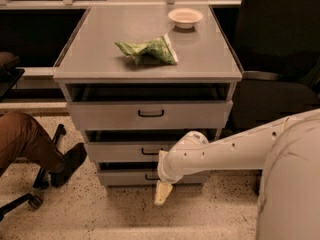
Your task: Open middle drawer
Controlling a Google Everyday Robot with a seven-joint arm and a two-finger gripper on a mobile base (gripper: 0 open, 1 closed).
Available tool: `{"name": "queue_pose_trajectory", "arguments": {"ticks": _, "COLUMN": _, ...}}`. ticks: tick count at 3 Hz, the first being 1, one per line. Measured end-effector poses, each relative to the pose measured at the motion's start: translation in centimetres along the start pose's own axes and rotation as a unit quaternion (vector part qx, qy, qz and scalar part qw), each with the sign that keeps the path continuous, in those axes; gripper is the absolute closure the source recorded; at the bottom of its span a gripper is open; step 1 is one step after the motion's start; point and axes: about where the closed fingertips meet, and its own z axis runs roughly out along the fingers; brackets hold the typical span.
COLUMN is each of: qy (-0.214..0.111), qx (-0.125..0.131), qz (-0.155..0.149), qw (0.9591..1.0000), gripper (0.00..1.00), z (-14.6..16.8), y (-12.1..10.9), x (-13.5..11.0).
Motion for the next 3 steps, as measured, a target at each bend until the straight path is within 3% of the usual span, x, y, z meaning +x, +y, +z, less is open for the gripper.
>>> {"name": "queue_pose_trajectory", "arguments": {"ticks": 2, "qy": -0.011, "qx": 0.015, "qz": -0.008, "qw": 0.9998, "gripper": 0.00, "z": 0.6, "y": -0.9, "x": -0.8}}
{"name": "queue_pose_trajectory", "arguments": {"ticks": 3, "qy": -0.022, "qx": 0.059, "qz": -0.003, "qw": 0.9980, "gripper": 0.00, "z": 0.2, "y": -3.7, "x": -0.3}}
